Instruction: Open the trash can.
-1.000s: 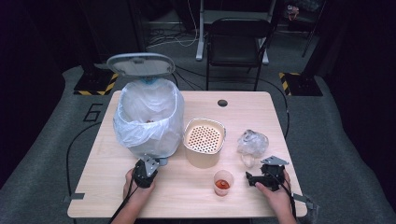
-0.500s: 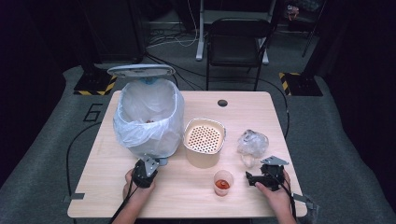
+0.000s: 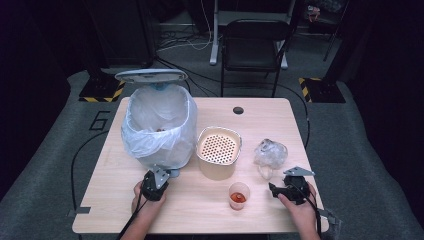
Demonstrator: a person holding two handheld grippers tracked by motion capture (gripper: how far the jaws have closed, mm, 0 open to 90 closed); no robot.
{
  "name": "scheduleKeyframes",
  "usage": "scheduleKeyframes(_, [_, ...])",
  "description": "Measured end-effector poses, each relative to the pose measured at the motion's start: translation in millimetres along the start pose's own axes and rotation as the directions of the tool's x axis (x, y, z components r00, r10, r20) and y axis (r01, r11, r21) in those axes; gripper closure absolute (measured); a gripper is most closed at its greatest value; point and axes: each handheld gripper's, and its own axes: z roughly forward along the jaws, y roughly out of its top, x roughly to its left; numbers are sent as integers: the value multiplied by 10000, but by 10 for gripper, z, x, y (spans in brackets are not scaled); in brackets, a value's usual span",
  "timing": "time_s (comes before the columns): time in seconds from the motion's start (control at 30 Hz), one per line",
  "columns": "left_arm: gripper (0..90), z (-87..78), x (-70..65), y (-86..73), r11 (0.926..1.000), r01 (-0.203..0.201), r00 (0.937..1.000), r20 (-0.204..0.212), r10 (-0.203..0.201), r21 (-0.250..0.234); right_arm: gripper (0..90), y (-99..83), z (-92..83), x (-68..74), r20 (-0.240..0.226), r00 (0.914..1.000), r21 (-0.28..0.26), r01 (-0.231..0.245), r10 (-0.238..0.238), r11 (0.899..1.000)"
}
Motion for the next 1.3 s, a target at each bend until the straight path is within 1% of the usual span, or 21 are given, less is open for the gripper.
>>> scheduleKeyframes(0.03, [900,-5,-4,2,10000,-21,10000,27,21,60,238,26,-65,-5,28,10000,1,8,-8,10000])
scheduleKeyframes(0.13, [900,2,-2,-1,10000,66,10000,-3,-66,-31,237,47,-114,-10,1,10000,38,55,-55,10000])
scheduleKeyframes(0.17, [900,-2,-4,1,10000,-12,10000,18,12,29,237,89,-176,-10,63,9999,160,92,-93,9998])
scheduleKeyframes(0.2, [900,-2,-4,1,10000,-12,10000,18,12,29,237,89,-176,-10,63,9999,160,92,-93,9998])
scheduleKeyframes(0.23, [900,-7,-27,5,9996,-281,9994,-178,282,92,237,130,-238,-10,30,10000,226,66,-67,9997])
scheduleKeyframes(0.27, [900,-7,-27,5,9996,-281,9994,-178,282,92,237,130,-238,-10,30,10000,226,66,-67,9997])
scheduleKeyframes(0.3, [900,-4,-42,4,9991,-415,9986,-318,417,70,237,198,-329,-33,-37,9997,61,237,-237,9997])
scheduleKeyframes(0.4, [900,-7,-33,5,9994,-344,9991,-228,347,94,237,258,-393,-46,5,9995,-55,326,-326,9995])
scheduleKeyframes(0.43, [900,-6,-27,4,9996,-285,9994,-187,286,83,237,344,-449,-69,26,9994,-152,351,-350,9993])
scheduleKeyframes(0.47, [900,-7,-28,5,9995,-287,9994,-183,289,93,237,344,-449,-69,26,9994,-152,351,-350,9993])
scheduleKeyframes(0.5, [900,-3,-32,3,9994,-346,9990,-288,346,36,237,424,-482,-93,57,9993,-255,361,-360,9990])
scheduleKeyframes(0.67, [900,-7,-27,4,9995,-294,9994,-187,296,89,233,626,-556,-128,96,9994,-630,337,-331,9974])
scheduleKeyframes(0.7, [900,-7,-28,4,9996,-260,9995,-160,261,90,233,626,-556,-128,96,9994,-630,337,-331,9974])
scheduleKeyframes(0.8, [900,-3,-33,3,9995,-328,9991,-279,330,44,224,770,-583,-150,193,9991,-830,385,-370,9958])
scheduleKeyframes(0.9, [900,-7,-24,4,9997,-246,9996,-129,247,94,215,877,-584,-186,280,9987,-977,447,-421,9942])
scheduleKeyframes(0.97, [900,-7,-27,4,9996,-278,9994,-182,280,91,201,930,-571,-201,328,9990,-1054,350,-317,9938])
scheduleKeyframes(1.1, [900,-7,-36,4,9994,-346,9991,-221,348,97,146,1053,-448,-230,386,9986,-983,410,-374,9943])
scheduleKeyframes(1.17, [900,-8,-37,5,9992,-374,9990,-245,376,103,142,1076,-416,-239,378,9984,-957,461,-426,9943])
scheduleKeyframes(1.2, [900,-7,-38,5,9992,-379,9990,-249,381,98,139,1127,-345,-247,407,9981,-944,490,-453,9943])
scheduleKeyframes(1.27, [900,-3,-44,3,9993,-383,9987,-334,385,48,138,1149,-312,-252,433,9982,-917,456,-418,9947])
scheduleKeyframes(1.3, [900,-3,-45,2,9993,-384,9987,-338,385,48,136,1190,-250,-265,441,9981,-833,467,-431,9954])
